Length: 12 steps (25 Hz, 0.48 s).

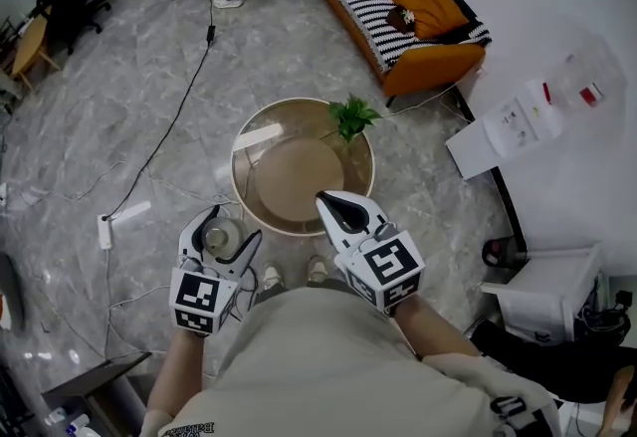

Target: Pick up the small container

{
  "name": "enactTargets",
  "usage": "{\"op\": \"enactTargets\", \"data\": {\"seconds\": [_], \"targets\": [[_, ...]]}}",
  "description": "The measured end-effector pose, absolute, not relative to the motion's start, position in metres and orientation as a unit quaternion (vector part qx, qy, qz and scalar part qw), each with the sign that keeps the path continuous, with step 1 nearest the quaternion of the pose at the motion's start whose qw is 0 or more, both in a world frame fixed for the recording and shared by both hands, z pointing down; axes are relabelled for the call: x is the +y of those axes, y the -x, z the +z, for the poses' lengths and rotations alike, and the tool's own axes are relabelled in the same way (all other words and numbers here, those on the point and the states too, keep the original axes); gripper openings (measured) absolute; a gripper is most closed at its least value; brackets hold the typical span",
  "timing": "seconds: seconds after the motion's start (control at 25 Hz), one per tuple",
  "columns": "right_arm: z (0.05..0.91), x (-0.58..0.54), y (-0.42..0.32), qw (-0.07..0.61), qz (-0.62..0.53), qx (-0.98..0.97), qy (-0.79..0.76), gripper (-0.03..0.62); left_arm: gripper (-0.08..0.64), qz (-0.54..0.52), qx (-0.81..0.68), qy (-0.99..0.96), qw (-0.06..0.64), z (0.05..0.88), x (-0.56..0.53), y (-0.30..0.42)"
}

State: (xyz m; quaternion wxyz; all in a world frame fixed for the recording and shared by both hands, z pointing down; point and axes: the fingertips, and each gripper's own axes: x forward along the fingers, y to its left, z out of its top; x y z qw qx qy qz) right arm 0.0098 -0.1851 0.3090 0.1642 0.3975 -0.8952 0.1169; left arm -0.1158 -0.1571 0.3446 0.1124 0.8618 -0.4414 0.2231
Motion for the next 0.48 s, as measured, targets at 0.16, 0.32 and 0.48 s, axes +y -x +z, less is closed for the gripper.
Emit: {"op": "enactTargets", "data": {"seconds": [0.16, 0.32, 0.48], "targets": [[0.301, -0.187, -0.014, 0.167, 0.104, -0.894, -0.401, -0.004, 0.333, 0.214, -0.445, -0.863, 0.107, 0.332, -0.156, 0.115], [0.284, -0.19, -0.016, 0.163, 0.075, -0.895, -0.409, -0.003, 0.334, 0.209, -0.442, -0.868, 0.092, 0.321, -0.157, 0.111], [0.28, -0.193, -0.016, 0.161, 0.069, -0.896, -0.409, -0.003, 0.334, 0.214, -0.438, -0.869, 0.088, 0.317, -0.155, 0.109]]}}
